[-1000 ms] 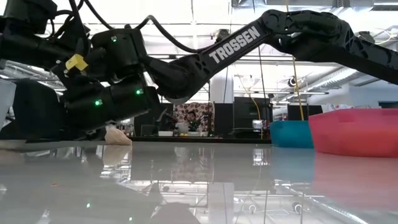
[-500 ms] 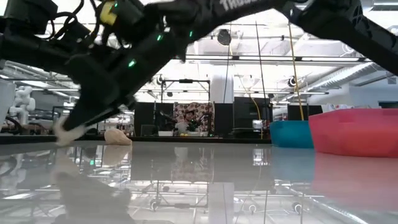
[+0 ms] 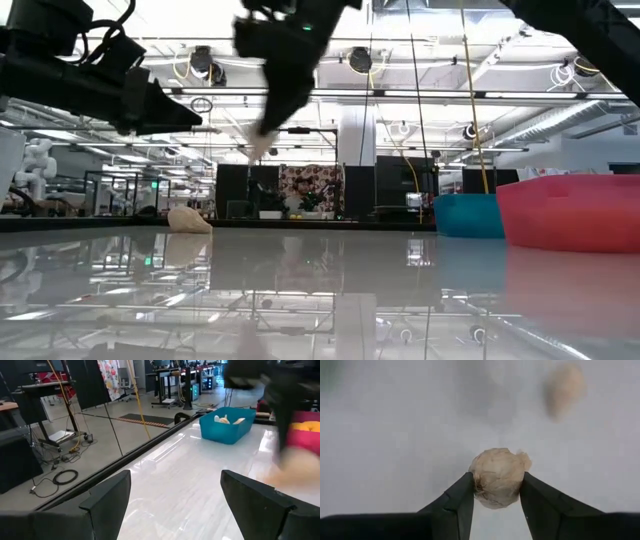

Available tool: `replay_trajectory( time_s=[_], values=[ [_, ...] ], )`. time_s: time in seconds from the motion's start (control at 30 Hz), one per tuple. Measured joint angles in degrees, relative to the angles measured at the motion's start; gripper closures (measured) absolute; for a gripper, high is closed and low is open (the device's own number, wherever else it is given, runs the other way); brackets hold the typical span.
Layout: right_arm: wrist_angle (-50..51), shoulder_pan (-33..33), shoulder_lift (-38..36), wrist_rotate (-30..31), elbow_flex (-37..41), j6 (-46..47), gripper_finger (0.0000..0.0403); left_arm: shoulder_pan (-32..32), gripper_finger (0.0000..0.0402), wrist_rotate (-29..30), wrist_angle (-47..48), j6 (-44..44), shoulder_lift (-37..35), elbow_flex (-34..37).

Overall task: Sort produce into baskets
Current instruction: Put the white garlic into the blue bin

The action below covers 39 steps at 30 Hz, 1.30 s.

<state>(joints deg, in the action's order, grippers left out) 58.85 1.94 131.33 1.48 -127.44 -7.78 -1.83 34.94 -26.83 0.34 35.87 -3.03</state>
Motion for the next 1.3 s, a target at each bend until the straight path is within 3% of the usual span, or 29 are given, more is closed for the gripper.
replay_trajectory(
  time_s=[0.17, 0.43, 0.63, 0.9, 1.1, 1.3],
  values=[
    [13.2, 4.4, -3.3, 4.9, 0.0, -0.4, 0.0264, 0.0, 0.0089, -0.2, 0.0, 0.0, 0.0, 0.0],
    [31.6, 15.8, -4.2, 8.0, 0.3, 3.1, 0.0264, 0.0, 0.0089, -0.2, 0.0, -1.1, 0.0, 0.0],
    [31.0, 25.2, -9.9, 7.6, 8.3, 5.5, 0.0264, 0.0, 0.0089, -0.3, 0.4, -1.1, 0.0, 0.0],
    [25.6, 34.6, -26.5, 7.8, 33.6, 15.0, 0.0264, 0.0, 0.0089, -1.3, 0.4, 0.5, -0.1, 0.0],
    [16.8, 37.1, -37.6, 7.7, 50.6, 20.5, 0.0250, 0.0, 0.0089, -1.5, 0.3, 0.5, -0.1, 0.0],
    [13.2, 37.2, -42.6, 7.6, 56.6, 22.1, 0.0197, 0.0, 0.0089, -1.8, -0.7, 0.0, -0.1, 0.0]
  ],
)
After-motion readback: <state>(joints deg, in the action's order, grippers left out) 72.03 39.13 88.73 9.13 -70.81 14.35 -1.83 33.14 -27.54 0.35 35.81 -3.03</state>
